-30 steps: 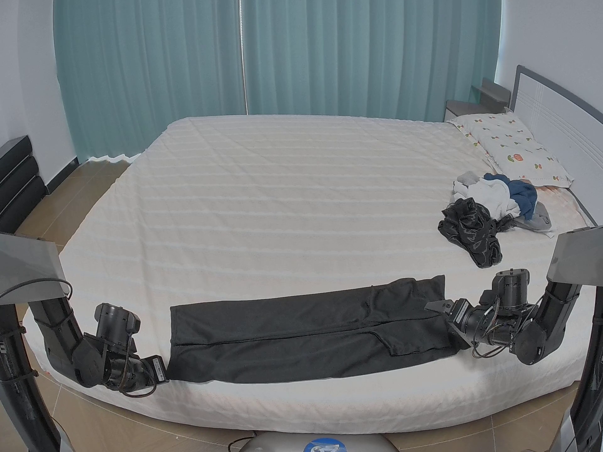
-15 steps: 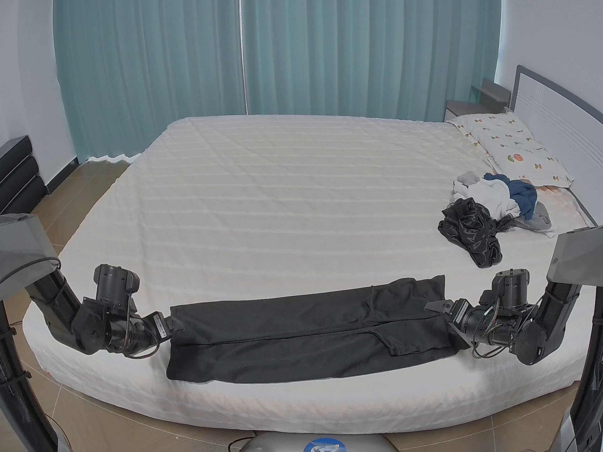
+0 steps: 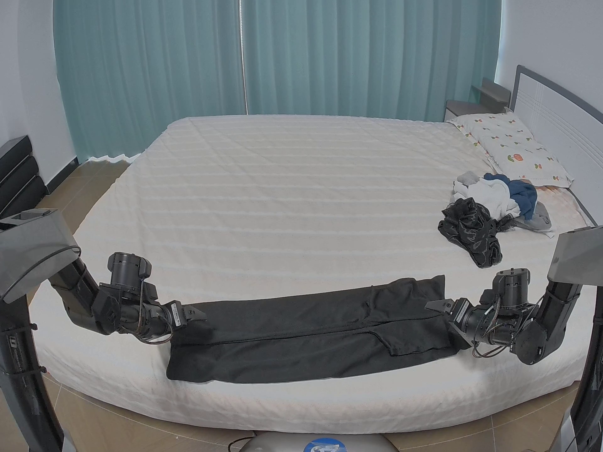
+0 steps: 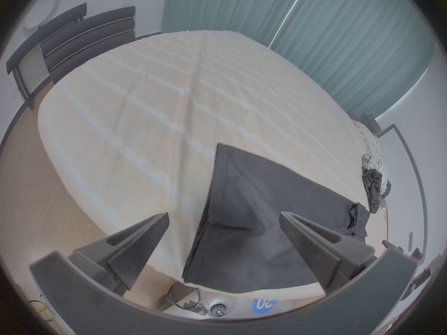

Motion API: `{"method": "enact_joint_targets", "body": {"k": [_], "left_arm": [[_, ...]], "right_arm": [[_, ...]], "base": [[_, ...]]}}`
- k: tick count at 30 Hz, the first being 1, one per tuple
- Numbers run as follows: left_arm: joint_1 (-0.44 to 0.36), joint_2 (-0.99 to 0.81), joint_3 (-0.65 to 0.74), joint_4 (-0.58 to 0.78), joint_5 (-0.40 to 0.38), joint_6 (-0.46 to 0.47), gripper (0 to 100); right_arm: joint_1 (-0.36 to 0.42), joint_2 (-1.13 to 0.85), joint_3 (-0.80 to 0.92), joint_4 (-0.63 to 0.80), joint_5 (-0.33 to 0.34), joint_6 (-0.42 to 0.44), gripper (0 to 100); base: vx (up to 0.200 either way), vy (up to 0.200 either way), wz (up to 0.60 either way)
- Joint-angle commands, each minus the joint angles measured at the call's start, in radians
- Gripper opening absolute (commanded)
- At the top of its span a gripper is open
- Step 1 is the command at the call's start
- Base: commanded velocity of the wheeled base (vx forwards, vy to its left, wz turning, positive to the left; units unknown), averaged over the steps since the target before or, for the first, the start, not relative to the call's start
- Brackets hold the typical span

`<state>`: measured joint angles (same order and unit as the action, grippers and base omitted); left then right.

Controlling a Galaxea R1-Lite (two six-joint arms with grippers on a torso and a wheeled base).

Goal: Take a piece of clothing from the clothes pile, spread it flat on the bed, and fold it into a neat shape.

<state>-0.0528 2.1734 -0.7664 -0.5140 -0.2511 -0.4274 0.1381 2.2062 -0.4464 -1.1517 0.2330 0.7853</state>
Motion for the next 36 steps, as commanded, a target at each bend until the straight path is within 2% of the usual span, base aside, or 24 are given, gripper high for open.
{"method": "enact_joint_targets", "body": {"k": [1,6,36], "left_arm": [[0.002,0.080,-0.037,0.000,0.009,0.026,100],[0.004,0.097,-0.044,0.000,0.073,0.052,100],[-0.032,0.108,-0.031,-0.006,0.058,0.090,100]], "right_arm": [[0.002,0.000,0.000,0.000,0.000,0.000,100],[0.002,0.003,0.000,0.000,0.000,0.000,100],[0.015,0.007,-0.002,0.000,0.000,0.000,100]], "base": [[0.000,0.000,0.00],[0.000,0.000,0.00],[0.000,0.000,0.00]]}}
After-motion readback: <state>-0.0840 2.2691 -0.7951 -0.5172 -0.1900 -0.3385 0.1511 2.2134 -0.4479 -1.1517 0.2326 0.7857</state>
